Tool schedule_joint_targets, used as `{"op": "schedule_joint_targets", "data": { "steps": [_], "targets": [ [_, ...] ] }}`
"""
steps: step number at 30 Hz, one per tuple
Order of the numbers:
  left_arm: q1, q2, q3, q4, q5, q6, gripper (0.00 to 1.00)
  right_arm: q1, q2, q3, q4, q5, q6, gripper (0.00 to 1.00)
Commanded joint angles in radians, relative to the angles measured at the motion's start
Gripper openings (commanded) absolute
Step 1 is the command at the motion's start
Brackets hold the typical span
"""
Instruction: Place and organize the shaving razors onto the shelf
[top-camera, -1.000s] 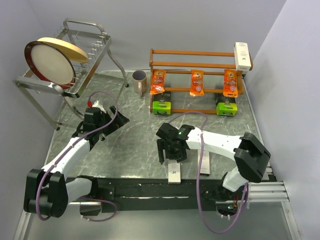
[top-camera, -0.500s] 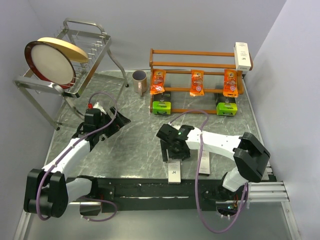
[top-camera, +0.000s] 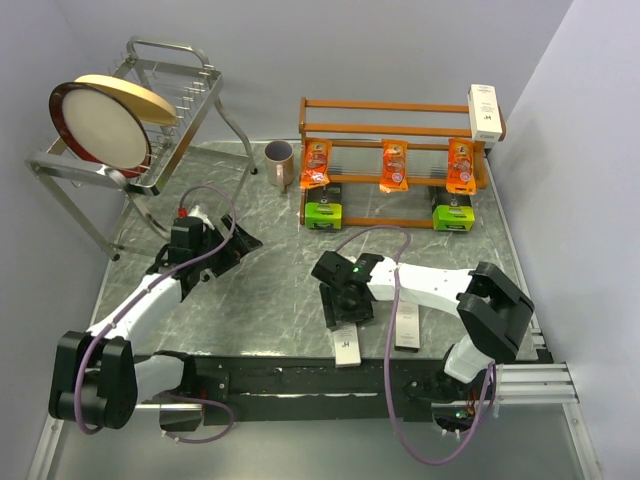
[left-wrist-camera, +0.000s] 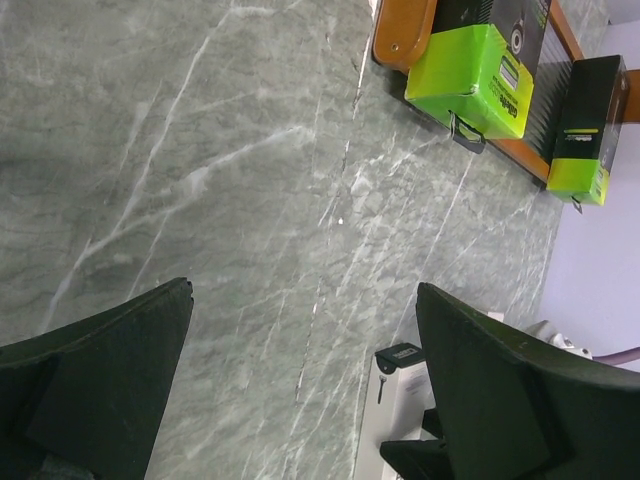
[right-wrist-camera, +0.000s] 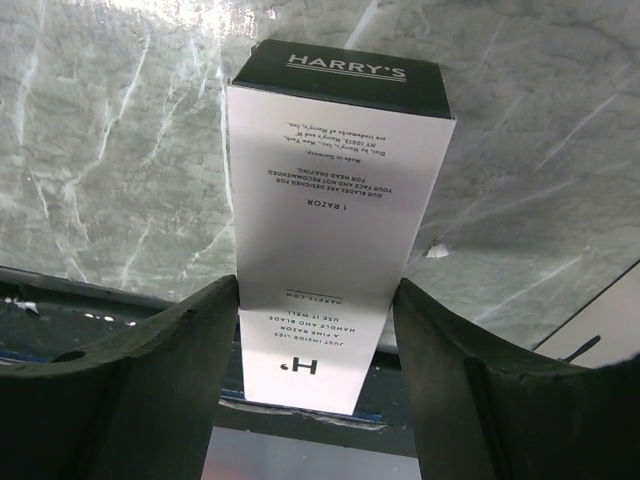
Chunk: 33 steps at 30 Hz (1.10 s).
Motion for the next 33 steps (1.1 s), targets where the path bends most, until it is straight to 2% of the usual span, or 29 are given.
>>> {"op": "schedule_joint_targets", "data": {
  "steps": [1,6,8,9,11,12,15,17,21,27,29,33],
  "targets": [
    [0.007,0.013,0.039,0.027,0.003,-0.028,0.99,-0.003,-0.034,0.001,0.000,0.034,-0.056,0.70],
    [0.009,0.013,0.045,0.030,-0.008,-0.018,0.99,-0.009,-0.024,-0.046,0.064,0.010,-0.095,0.74],
    [0.009,0.010,0.037,0.038,-0.008,-0.020,1.00,-0.010,-0.015,-0.044,0.085,0.002,-0.116,0.72],
    [0.009,0.010,0.034,0.039,-0.008,-0.023,1.00,-0.013,-0.012,-0.043,0.104,-0.006,-0.130,0.66],
    [0.010,0.010,0.028,0.045,-0.006,-0.028,0.99,-0.033,-0.017,-0.029,0.109,-0.012,-0.165,0.60],
    [0.010,0.010,0.030,0.042,-0.003,-0.032,1.00,-0.039,-0.024,-0.017,0.101,-0.006,-0.184,0.53],
    [0.010,0.011,0.048,0.029,0.013,-0.023,0.99,-0.073,-0.081,0.078,0.055,0.016,-0.286,0.48],
    [0.009,0.014,0.071,0.027,0.033,-0.023,0.99,-0.089,-0.121,0.186,0.035,0.037,-0.392,0.48],
    [-0.003,0.056,0.129,0.041,0.073,0.001,0.99,-0.161,-0.132,0.407,0.020,0.097,-0.529,0.40],
    [-0.003,0.119,0.205,0.045,0.073,0.014,0.99,-0.225,-0.121,0.710,0.084,0.184,-0.696,0.40],
    [-0.003,0.122,0.215,0.050,0.073,0.009,0.99,-0.305,-0.077,0.799,0.101,0.232,-0.736,0.40],
    [-0.003,0.122,0.217,0.049,0.066,0.014,0.99,-0.475,0.047,1.099,0.124,0.270,-0.793,0.42]
  ]
}}
